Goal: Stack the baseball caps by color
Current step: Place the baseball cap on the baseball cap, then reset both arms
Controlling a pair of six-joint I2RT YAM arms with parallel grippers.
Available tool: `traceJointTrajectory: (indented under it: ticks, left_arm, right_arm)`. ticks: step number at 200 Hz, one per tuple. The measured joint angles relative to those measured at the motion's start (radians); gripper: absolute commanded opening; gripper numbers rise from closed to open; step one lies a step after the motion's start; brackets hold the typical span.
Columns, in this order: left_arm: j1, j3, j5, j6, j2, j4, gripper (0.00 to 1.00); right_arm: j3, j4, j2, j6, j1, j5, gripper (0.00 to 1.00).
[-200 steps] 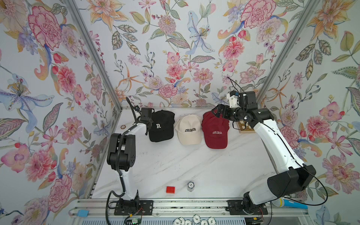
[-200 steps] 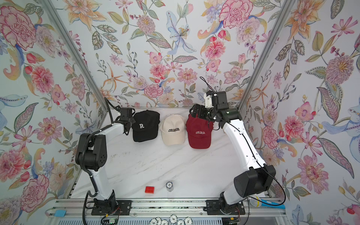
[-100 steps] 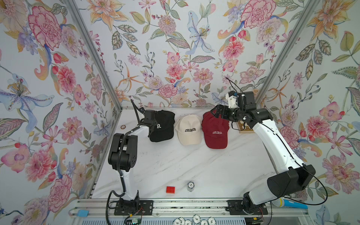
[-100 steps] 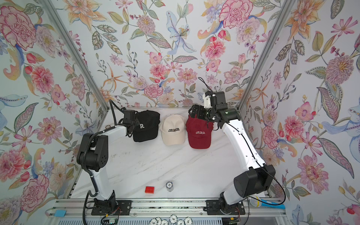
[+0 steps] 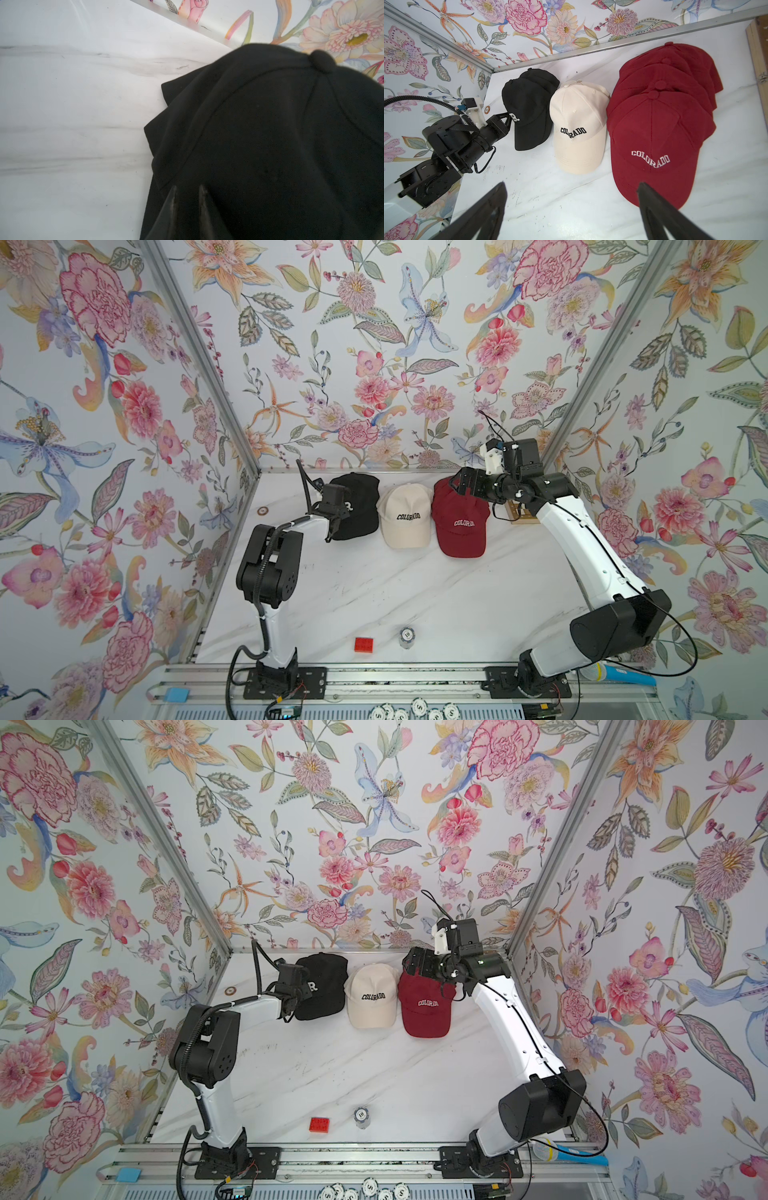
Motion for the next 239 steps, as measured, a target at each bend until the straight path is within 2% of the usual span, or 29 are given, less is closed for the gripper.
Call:
traceJointTrajectory:
  ticks: [31,48,60,91,101,142,177,211,239]
  left_arm:
    - [-0.014,-0.035,-0.003,0.0,-0.02,-0.003,0.2]
    - [-0.014,-0.055,-0.005,0.0,-0.039,-0.014,0.24]
    - [-0.014,-0.063,-0.01,0.002,-0.054,-0.027,0.3]
    - [-0.014,-0.102,-0.051,0.01,-0.137,-0.053,0.59]
    - [-0.014,-0.114,-0.067,0.035,-0.176,-0.063,0.64]
    - [-0.014,-0.119,-0.128,0.095,-0.297,-0.077,0.62]
    - [-0.023,-0.042,-0.127,0.113,-0.306,-0.098,0.62]
    - [-0.063,0.104,-0.104,0.126,-0.253,-0.09,0.61]
    - [-0.091,0.264,-0.073,0.141,-0.138,-0.089,0.6]
  right_arm:
    - [-0.002,-0.001,0.0,0.0,0.0,0.0,0.99]
    - [-0.002,-0.001,0.0,0.0,0.0,0.0,0.99]
    - [-0.002,-0.001,0.0,0.0,0.0,0.0,0.99]
    - [-0.002,-0.001,0.0,0.0,0.0,-0.001,0.99]
    - [-0.003,0.0,-0.002,0.0,0.0,-0.001,0.99]
    - [-0.011,-0.001,-0.004,0.0,0.0,-0.003,0.99]
    - [-0.011,0.002,-0.004,0.0,0.0,-0.005,0.99]
    - [-0.011,0.002,-0.004,-0.001,0.0,-0.009,0.99]
    - [-0.011,0.002,-0.004,-0.001,0.0,-0.009,0.99]
